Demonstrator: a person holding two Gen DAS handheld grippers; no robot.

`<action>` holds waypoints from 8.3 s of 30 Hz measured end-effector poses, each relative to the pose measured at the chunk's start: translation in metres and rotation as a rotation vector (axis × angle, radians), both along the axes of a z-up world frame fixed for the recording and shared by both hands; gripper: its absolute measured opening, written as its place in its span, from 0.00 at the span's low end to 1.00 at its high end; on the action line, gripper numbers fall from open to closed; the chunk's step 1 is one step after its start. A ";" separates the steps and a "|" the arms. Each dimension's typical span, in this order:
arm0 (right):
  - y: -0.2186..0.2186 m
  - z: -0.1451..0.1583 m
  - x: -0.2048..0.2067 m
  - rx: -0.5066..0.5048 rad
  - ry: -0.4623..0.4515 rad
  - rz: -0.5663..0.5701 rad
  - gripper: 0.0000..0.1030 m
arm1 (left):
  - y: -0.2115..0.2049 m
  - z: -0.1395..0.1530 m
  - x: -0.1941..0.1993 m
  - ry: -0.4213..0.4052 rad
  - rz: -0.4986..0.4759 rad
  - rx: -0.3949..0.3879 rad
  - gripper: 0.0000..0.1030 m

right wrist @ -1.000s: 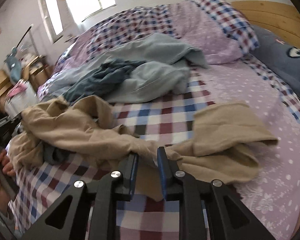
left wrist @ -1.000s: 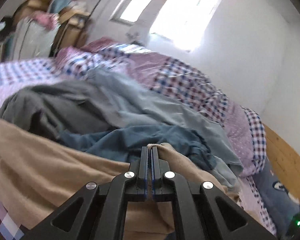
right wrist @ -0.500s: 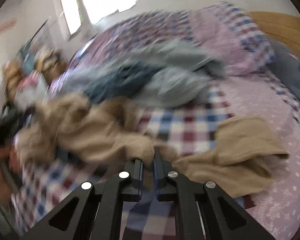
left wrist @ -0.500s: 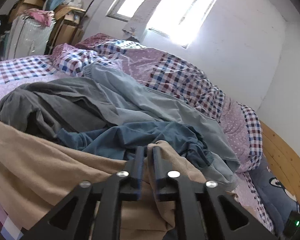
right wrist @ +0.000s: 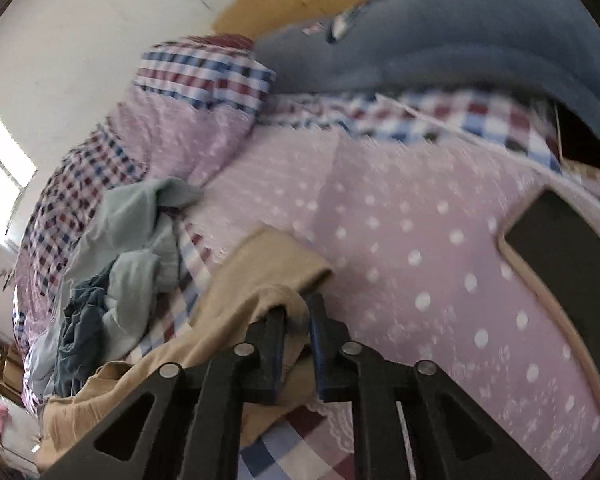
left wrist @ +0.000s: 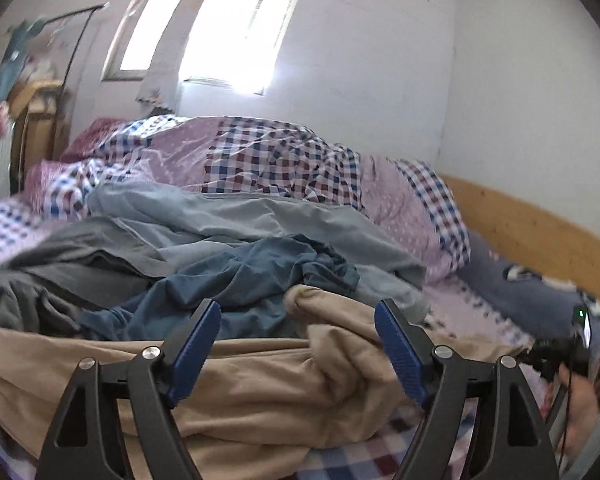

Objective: Fold clothes

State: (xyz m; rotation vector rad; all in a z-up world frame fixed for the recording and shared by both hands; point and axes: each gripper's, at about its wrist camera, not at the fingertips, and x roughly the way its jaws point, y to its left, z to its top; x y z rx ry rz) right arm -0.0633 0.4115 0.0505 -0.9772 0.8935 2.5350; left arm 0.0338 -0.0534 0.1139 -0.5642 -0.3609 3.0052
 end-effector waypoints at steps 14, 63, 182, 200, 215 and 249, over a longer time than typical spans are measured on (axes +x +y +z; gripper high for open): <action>-0.168 0.041 0.011 0.110 0.245 0.800 0.46 | 0.035 0.000 0.030 -0.051 -0.140 -0.208 0.80; -0.200 0.021 -0.016 -0.093 0.238 0.664 0.05 | 0.054 -0.067 0.029 -0.322 -0.298 -0.450 0.41; -0.219 -0.060 0.224 -0.064 -0.255 1.189 0.15 | 0.005 -0.111 0.148 -0.556 -0.188 0.521 0.06; -0.120 0.001 0.199 0.100 -0.042 0.766 0.02 | -0.022 -0.100 0.154 -0.456 -0.034 0.528 0.61; 0.067 0.028 0.151 0.230 -0.062 0.264 0.02 | -0.005 -0.090 0.143 -0.427 -0.050 0.484 0.62; -0.209 0.007 0.178 0.552 0.098 1.180 0.42 | -0.005 -0.077 0.112 -0.386 -0.170 0.397 0.06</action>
